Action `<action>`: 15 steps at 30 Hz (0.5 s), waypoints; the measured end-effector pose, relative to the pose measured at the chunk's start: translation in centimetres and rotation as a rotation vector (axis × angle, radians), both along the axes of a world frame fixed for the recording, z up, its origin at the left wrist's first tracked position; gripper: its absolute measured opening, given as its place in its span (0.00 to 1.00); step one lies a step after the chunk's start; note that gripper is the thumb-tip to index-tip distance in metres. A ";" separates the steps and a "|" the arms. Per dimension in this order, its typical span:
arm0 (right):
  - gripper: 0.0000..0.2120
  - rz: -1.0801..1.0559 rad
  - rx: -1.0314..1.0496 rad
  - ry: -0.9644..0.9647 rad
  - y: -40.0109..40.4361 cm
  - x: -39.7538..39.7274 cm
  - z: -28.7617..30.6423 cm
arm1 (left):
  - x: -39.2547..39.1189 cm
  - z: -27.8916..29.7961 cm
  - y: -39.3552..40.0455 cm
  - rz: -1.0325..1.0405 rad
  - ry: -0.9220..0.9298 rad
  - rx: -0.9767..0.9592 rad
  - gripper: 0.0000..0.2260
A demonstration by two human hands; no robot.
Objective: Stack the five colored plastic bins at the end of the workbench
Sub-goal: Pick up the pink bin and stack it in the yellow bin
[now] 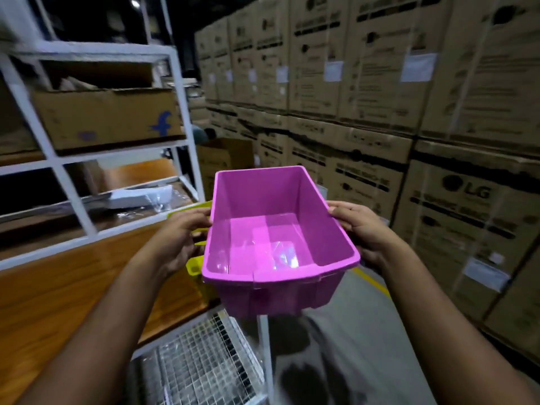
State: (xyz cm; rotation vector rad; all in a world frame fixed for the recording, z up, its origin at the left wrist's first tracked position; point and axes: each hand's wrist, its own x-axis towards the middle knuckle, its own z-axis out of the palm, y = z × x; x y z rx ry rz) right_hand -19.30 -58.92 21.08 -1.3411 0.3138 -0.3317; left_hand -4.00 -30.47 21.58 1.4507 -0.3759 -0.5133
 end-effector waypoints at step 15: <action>0.13 0.313 -0.032 0.062 -1.3 26.4 -2.6 | 15.0 -2.6 2.5 0.325 0.040 -0.022 0.16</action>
